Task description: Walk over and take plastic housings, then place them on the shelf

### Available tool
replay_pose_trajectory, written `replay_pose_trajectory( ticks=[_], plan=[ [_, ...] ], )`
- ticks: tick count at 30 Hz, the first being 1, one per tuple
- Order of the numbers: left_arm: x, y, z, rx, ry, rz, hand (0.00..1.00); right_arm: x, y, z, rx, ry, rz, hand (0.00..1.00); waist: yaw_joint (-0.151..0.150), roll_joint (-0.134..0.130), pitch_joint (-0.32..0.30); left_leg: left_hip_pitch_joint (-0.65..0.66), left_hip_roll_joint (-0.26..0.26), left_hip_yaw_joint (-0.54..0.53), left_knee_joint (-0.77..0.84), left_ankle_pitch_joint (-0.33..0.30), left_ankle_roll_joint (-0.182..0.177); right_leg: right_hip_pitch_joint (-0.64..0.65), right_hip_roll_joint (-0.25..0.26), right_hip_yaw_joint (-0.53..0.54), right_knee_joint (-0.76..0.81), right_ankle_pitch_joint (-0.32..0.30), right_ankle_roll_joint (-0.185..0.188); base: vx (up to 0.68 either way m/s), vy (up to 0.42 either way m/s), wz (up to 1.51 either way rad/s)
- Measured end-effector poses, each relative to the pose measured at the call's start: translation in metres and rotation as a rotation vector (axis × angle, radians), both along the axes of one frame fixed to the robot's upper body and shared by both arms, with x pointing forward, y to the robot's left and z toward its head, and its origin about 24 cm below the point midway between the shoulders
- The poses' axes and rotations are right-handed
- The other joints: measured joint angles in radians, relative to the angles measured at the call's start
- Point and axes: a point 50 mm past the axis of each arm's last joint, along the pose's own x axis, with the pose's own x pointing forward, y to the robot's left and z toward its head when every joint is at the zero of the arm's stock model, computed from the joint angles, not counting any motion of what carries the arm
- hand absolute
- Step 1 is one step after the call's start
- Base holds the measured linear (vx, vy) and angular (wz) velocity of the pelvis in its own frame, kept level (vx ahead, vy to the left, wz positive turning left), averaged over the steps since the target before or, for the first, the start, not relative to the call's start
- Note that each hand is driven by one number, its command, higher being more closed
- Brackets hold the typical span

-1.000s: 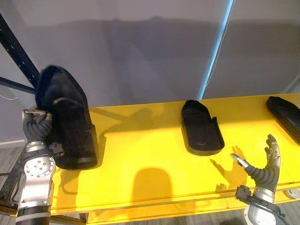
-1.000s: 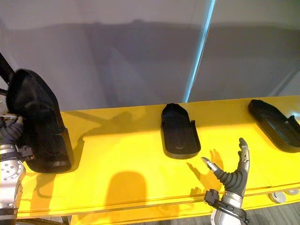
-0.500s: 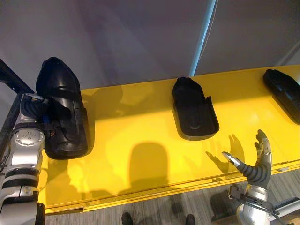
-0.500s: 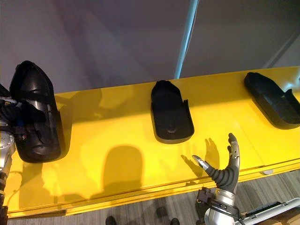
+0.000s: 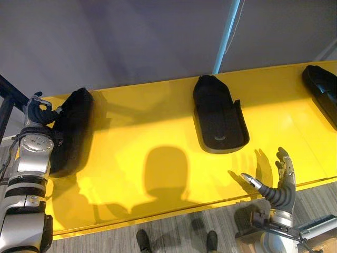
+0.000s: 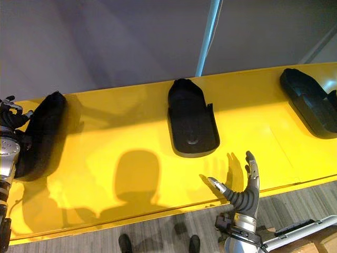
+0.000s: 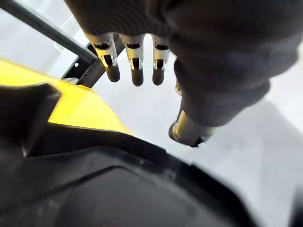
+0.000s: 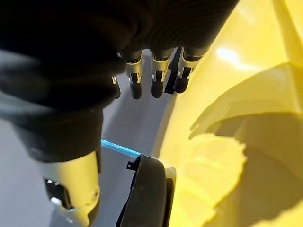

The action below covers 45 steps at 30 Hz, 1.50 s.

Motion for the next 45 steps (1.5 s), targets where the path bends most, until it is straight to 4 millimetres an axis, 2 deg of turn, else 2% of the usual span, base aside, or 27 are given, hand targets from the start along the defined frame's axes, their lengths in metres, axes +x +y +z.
replay_pose_trajectory(
  ticks=[6,8,13,14,15,17,19,22,26,27,29,31,32,33,34,35,36,37,38,39,40,41,42,43,44,45],
  plan=[
    [0.001,0.000,0.004,0.004,-0.008,0.017,0.00,-0.003,0.001,0.003,0.001,-0.011,0.002,0.00,-0.001,-0.001,0.007,0.011,0.000,0.004,0.000,0.000,0.000,0.008,0.000,0.002,0.000,0.000,0.000,0.00,0.000,0.00],
    [0.004,-0.008,0.008,-0.006,-0.042,0.000,0.00,-0.002,0.004,0.002,0.006,-0.011,0.016,0.00,-0.001,0.000,0.014,0.022,0.000,0.006,0.000,0.000,0.000,0.021,0.000,0.002,-0.001,0.000,0.000,0.00,0.000,0.00],
    [0.005,-0.068,0.044,-0.096,-0.326,-0.238,0.00,0.001,0.004,0.006,0.003,-0.031,0.015,0.00,0.010,0.000,0.014,0.032,0.000,-0.013,0.000,0.000,0.000,0.041,0.000,-0.010,-0.002,-0.001,0.000,-0.03,0.014,0.08],
    [0.001,-0.084,0.055,-0.117,-0.411,-0.319,0.00,0.003,0.003,0.009,0.000,-0.049,0.012,0.00,0.011,-0.001,0.014,0.041,-0.001,-0.016,0.000,0.000,0.000,0.053,0.000,-0.012,-0.002,-0.001,0.001,-0.02,0.017,0.08],
    [-0.002,-0.092,0.059,-0.125,-0.452,-0.353,0.00,0.004,0.002,0.011,-0.003,-0.056,0.008,0.00,0.011,-0.001,0.014,0.047,-0.001,-0.016,0.000,0.000,0.000,0.060,0.000,-0.012,-0.002,-0.002,0.001,-0.02,0.019,0.04],
    [-0.021,-0.114,0.072,-0.154,-0.629,-0.449,0.00,0.008,-0.001,0.017,-0.020,-0.086,-0.002,0.00,0.010,0.001,0.010,0.071,-0.001,-0.017,-0.001,0.000,0.000,0.084,0.000,-0.012,-0.004,-0.002,0.001,0.00,0.000,0.00],
    [-0.032,-0.121,0.073,-0.180,-0.716,-0.474,0.00,0.009,-0.006,0.021,-0.031,-0.102,-0.022,0.00,0.010,0.007,0.003,0.078,-0.001,-0.017,-0.001,0.000,0.000,0.093,0.001,-0.013,-0.006,-0.003,0.001,-0.02,0.006,0.00],
    [-0.056,-0.127,0.055,-0.261,-0.822,-0.476,0.00,0.009,-0.015,0.026,-0.059,-0.123,-0.061,0.00,0.008,0.022,-0.038,0.087,-0.001,-0.017,-0.002,0.000,0.000,0.101,0.001,-0.012,-0.006,-0.003,0.001,-0.02,0.008,0.00],
    [-0.104,-0.150,0.005,-0.409,-0.890,-0.459,0.00,0.004,-0.029,0.028,-0.087,-0.126,-0.140,0.00,0.002,0.028,-0.099,0.105,0.004,-0.028,-0.006,0.000,-0.001,0.134,0.005,-0.027,-0.018,-0.003,0.001,-0.02,0.000,0.08],
    [-0.118,-0.158,-0.011,-0.447,-0.881,-0.428,0.00,0.003,-0.031,0.028,-0.097,-0.127,-0.157,0.00,0.002,0.027,-0.110,0.106,0.008,-0.023,-0.006,0.001,-0.003,0.134,0.009,-0.023,-0.019,-0.004,-0.002,-0.05,-0.003,-0.02],
    [-0.133,-0.165,-0.032,-0.494,-0.832,-0.360,0.00,0.004,-0.030,0.029,-0.091,-0.135,-0.163,0.00,0.007,0.026,-0.122,0.113,0.020,-0.004,-0.006,-0.001,-0.010,0.117,0.022,0.004,-0.021,-0.003,-0.006,-0.09,-0.008,-0.35],
    [-0.141,-0.168,-0.048,-0.509,-0.783,-0.299,0.00,0.006,-0.029,0.031,-0.092,-0.154,-0.171,0.00,0.013,0.024,-0.131,0.129,0.032,0.019,0.001,-0.017,-0.030,0.097,0.038,0.061,-0.024,-0.002,-0.007,-0.11,-0.016,-0.70],
    [-0.142,-0.169,-0.051,-0.500,-0.770,-0.284,0.00,0.007,-0.029,0.034,-0.088,-0.174,-0.178,0.00,0.015,0.007,-0.133,0.113,0.037,-0.009,0.058,-0.053,-0.042,0.076,0.048,0.112,-0.022,0.009,-0.021,-0.06,-0.017,-0.72],
    [-0.143,-0.169,-0.051,-0.492,-0.773,-0.279,0.00,0.009,-0.028,0.035,-0.086,-0.185,-0.178,0.00,0.019,-0.003,-0.127,0.091,0.039,-0.059,0.127,-0.093,-0.040,0.068,0.053,0.141,-0.022,0.017,-0.026,-0.07,-0.022,-1.28],
    [-0.143,-0.168,-0.050,-0.490,-0.784,-0.267,0.00,0.013,-0.028,0.039,-0.091,-0.206,-0.172,0.00,0.038,-0.004,-0.126,0.048,0.055,-0.210,0.286,-0.209,-0.059,0.048,0.080,0.208,-0.021,0.034,-0.027,-0.04,0.012,-1.55],
    [-0.144,-0.169,-0.050,-0.494,-0.790,-0.265,0.00,0.015,-0.029,0.040,-0.102,-0.212,-0.170,0.00,0.048,0.007,-0.131,0.033,0.073,-0.311,0.378,-0.289,-0.077,0.038,0.113,0.260,-0.019,0.042,-0.024,-0.04,0.085,-2.07],
    [-0.143,-0.170,-0.050,-0.490,-0.793,-0.266,0.00,0.017,-0.031,0.040,-0.115,-0.207,-0.164,0.00,0.047,0.019,-0.137,0.034,0.085,-0.424,0.469,-0.386,-0.103,0.021,0.155,0.317,0.011,0.045,-0.024,-0.03,0.148,-1.83],
    [-0.141,-0.171,-0.050,-0.490,-0.790,-0.274,0.00,0.016,-0.033,0.039,-0.114,-0.204,-0.162,0.00,0.045,0.025,-0.139,0.049,0.083,-0.500,0.513,-0.450,-0.111,0.000,0.181,0.362,0.052,0.037,-0.020,-0.12,0.315,-1.77],
    [-0.139,-0.175,-0.051,-0.501,-0.782,-0.289,0.00,0.011,-0.037,0.036,-0.129,-0.184,-0.173,0.00,0.038,0.026,-0.138,0.070,0.073,-0.557,0.539,-0.527,-0.110,-0.029,0.205,0.413,0.109,0.021,-0.004,-0.15,0.310,-1.25],
    [-0.134,-0.179,-0.053,-0.508,-0.769,-0.309,0.00,0.005,-0.039,0.029,-0.113,-0.155,-0.190,0.00,0.013,-0.004,-0.127,0.078,0.045,-0.542,0.573,-0.550,-0.094,-0.044,0.196,0.452,0.137,0.014,0.007,-0.17,0.311,-0.93],
    [-0.131,-0.181,-0.053,-0.506,-0.761,-0.313,0.00,-0.001,-0.040,0.025,-0.103,-0.132,-0.197,0.00,0.001,-0.021,-0.123,0.082,0.028,-0.525,0.587,-0.560,-0.083,-0.053,0.188,0.473,0.145,0.015,0.010,-0.18,0.282,-0.77],
    [-0.124,-0.188,-0.053,-0.517,-0.756,-0.336,0.00,-0.015,-0.040,0.021,-0.099,-0.098,-0.207,0.00,-0.008,-0.045,-0.115,0.082,0.007,-0.477,0.628,-0.579,-0.061,-0.054,0.173,0.523,0.129,0.038,0.026,-0.22,0.352,-1.23],
    [-0.121,-0.199,-0.050,-0.531,-0.759,-0.380,0.00,-0.029,-0.038,0.024,-0.118,-0.085,-0.201,0.00,-0.008,-0.051,-0.114,0.072,-0.003,-0.399,0.673,-0.603,-0.038,-0.057,0.165,0.589,0.076,0.102,0.027,-0.23,0.370,-1.56],
    [-0.121,-0.204,-0.047,-0.525,-0.763,-0.404,0.00,-0.032,-0.037,0.028,-0.130,-0.093,-0.190,0.00,-0.005,-0.050,-0.113,0.070,-0.001,-0.350,0.690,-0.614,-0.021,-0.068,0.165,0.613,0.038,0.163,0.018,-0.23,0.349,-2.30],
    [-0.120,-0.211,-0.043,-0.512,-0.770,-0.439,0.00,-0.030,-0.036,0.035,-0.135,-0.126,-0.179,0.00,-0.006,-0.050,-0.108,0.069,0.008,-0.240,0.699,-0.611,0.011,-0.091,0.170,0.598,-0.067,0.331,-0.073,-0.29,0.315,-2.56],
    [-0.117,-0.214,-0.037,-0.509,-0.788,-0.467,0.00,-0.025,-0.035,0.040,-0.125,-0.166,-0.179,0.00,-0.015,-0.037,-0.094,0.058,0.034,-0.133,0.679,-0.580,0.048,-0.104,0.171,0.456,-0.144,0.460,-0.195,-0.34,0.290,-2.44]
  ],
)
